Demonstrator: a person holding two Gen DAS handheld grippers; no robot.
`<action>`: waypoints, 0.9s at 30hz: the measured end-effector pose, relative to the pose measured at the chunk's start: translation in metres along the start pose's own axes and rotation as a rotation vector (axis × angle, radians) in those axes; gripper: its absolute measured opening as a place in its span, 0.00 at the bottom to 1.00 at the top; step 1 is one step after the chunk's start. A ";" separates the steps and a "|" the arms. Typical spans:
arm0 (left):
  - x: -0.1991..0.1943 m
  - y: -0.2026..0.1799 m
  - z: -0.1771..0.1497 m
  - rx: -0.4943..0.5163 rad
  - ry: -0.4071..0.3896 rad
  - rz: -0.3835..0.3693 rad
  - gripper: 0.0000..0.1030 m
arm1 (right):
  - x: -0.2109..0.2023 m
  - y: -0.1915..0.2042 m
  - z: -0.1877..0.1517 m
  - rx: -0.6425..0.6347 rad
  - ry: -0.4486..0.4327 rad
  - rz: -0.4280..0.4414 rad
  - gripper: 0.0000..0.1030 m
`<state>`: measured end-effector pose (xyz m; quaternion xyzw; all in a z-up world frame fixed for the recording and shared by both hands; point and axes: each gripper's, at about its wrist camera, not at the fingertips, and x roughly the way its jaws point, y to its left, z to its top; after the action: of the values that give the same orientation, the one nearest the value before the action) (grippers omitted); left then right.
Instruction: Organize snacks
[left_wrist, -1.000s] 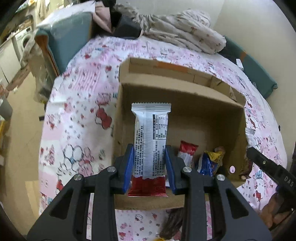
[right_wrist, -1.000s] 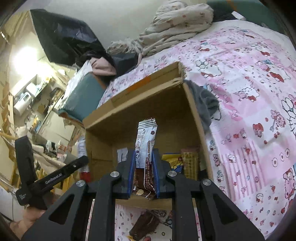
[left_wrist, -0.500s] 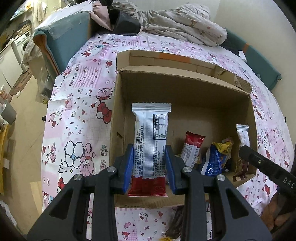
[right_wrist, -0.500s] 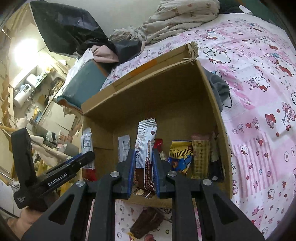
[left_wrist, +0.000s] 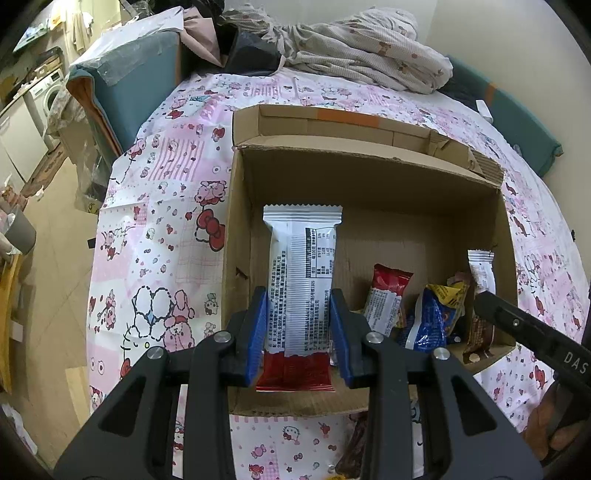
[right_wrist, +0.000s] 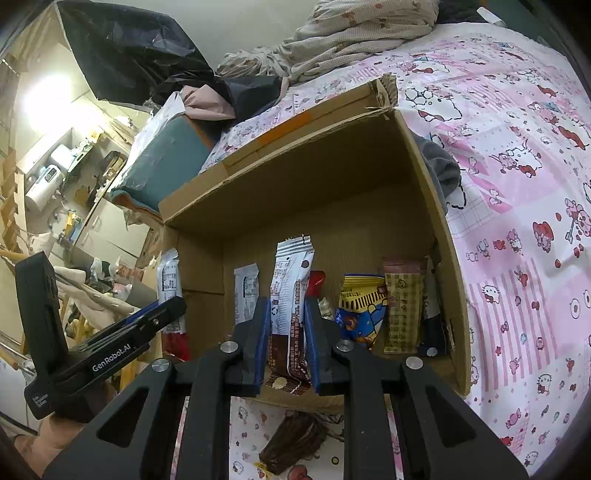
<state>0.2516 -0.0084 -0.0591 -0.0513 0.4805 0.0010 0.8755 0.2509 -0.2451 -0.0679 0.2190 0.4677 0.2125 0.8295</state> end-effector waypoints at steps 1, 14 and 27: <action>0.000 0.000 0.000 0.000 0.001 0.001 0.28 | 0.000 0.000 0.000 -0.002 -0.001 0.003 0.20; -0.015 0.000 0.003 -0.014 -0.053 0.006 0.88 | -0.017 -0.002 0.004 0.028 -0.097 -0.002 0.86; -0.036 0.001 -0.002 0.009 -0.083 0.010 0.88 | -0.038 0.000 -0.001 0.040 -0.111 -0.003 0.86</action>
<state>0.2310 -0.0058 -0.0301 -0.0448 0.4438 0.0052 0.8950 0.2318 -0.2657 -0.0424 0.2465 0.4253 0.1892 0.8500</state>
